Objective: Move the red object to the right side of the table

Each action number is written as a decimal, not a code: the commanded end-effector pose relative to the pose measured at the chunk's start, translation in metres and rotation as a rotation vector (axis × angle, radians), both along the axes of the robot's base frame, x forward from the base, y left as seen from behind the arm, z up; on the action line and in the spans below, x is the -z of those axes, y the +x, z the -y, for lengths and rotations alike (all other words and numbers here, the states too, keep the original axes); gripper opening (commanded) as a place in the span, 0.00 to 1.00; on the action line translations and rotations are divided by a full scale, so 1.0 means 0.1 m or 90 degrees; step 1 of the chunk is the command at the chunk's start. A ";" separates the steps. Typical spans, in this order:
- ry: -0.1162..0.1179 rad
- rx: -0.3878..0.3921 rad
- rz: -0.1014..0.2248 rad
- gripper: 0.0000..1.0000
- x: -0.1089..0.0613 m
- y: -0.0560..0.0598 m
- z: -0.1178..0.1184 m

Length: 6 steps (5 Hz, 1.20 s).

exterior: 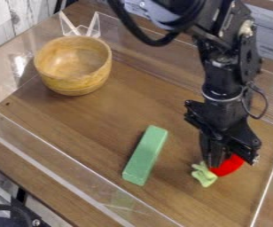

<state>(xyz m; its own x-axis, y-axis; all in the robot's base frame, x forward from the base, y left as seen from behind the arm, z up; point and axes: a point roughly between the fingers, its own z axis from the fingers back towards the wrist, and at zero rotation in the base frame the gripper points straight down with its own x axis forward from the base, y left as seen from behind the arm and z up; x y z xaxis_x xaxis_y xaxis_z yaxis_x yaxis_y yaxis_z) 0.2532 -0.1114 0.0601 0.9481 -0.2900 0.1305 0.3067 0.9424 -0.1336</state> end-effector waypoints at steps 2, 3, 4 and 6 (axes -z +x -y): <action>-0.004 -0.054 0.029 1.00 -0.20 0.00 0.01; -0.008 -0.099 0.030 1.00 -0.22 -0.02 0.06; -0.014 -0.071 0.027 1.00 -0.13 -0.01 0.19; -0.023 -0.012 0.025 1.00 0.01 -0.02 0.35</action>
